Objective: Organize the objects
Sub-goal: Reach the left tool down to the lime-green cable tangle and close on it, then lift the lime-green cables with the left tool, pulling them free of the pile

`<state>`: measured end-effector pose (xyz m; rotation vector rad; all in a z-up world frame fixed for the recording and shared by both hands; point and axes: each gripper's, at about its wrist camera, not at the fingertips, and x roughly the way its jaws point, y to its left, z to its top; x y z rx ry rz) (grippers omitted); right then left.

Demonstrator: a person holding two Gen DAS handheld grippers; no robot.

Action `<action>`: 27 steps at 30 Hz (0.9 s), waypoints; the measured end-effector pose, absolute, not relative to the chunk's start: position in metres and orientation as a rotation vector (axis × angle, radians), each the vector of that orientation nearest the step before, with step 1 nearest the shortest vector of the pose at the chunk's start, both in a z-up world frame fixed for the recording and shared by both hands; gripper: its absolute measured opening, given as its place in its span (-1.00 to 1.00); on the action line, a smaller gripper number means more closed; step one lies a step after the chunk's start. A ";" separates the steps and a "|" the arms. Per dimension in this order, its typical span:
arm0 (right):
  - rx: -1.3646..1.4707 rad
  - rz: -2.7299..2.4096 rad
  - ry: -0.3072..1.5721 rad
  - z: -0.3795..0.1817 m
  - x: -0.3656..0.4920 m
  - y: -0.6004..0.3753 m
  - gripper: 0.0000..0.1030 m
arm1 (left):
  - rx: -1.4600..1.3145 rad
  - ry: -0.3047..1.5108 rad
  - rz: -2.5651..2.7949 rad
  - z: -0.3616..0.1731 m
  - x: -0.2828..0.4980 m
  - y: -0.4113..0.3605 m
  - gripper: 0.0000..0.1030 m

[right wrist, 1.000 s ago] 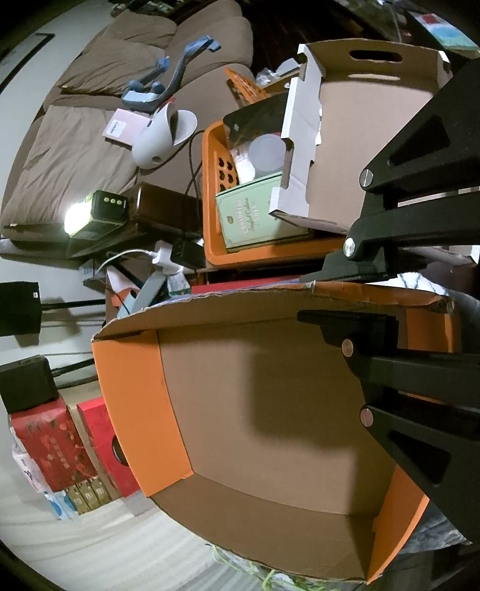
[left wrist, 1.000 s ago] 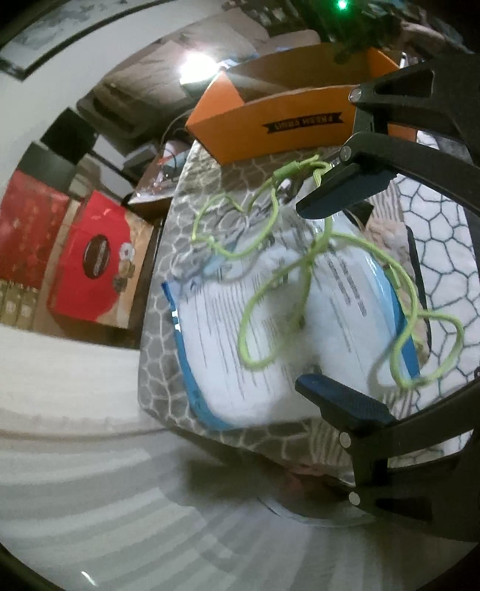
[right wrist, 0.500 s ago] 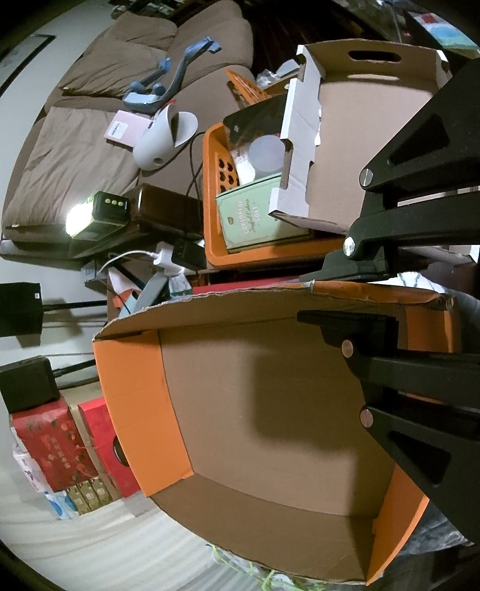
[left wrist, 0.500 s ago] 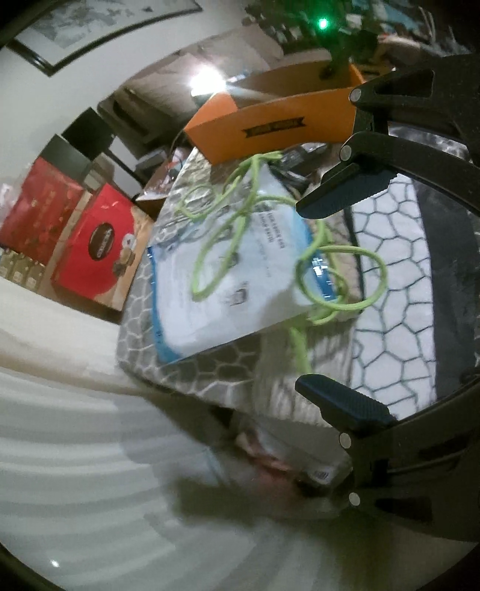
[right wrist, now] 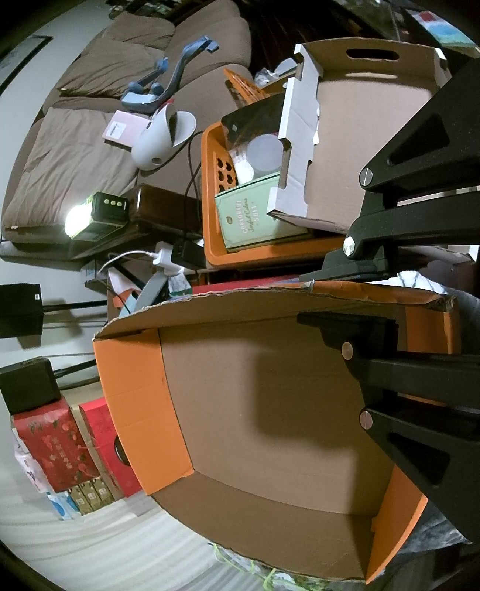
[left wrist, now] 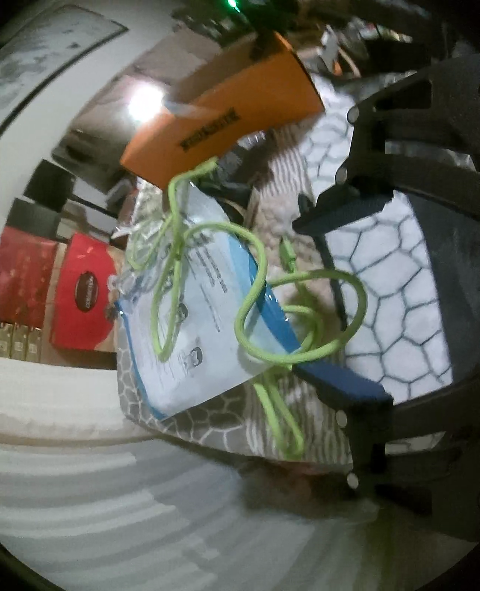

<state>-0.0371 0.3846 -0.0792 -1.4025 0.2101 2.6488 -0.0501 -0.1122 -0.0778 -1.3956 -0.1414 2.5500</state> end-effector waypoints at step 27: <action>-1.395 2.648 0.213 -0.079 -0.035 0.385 -0.74 | -1.125 -0.110 2.599 0.033 -0.003 -0.111 -0.87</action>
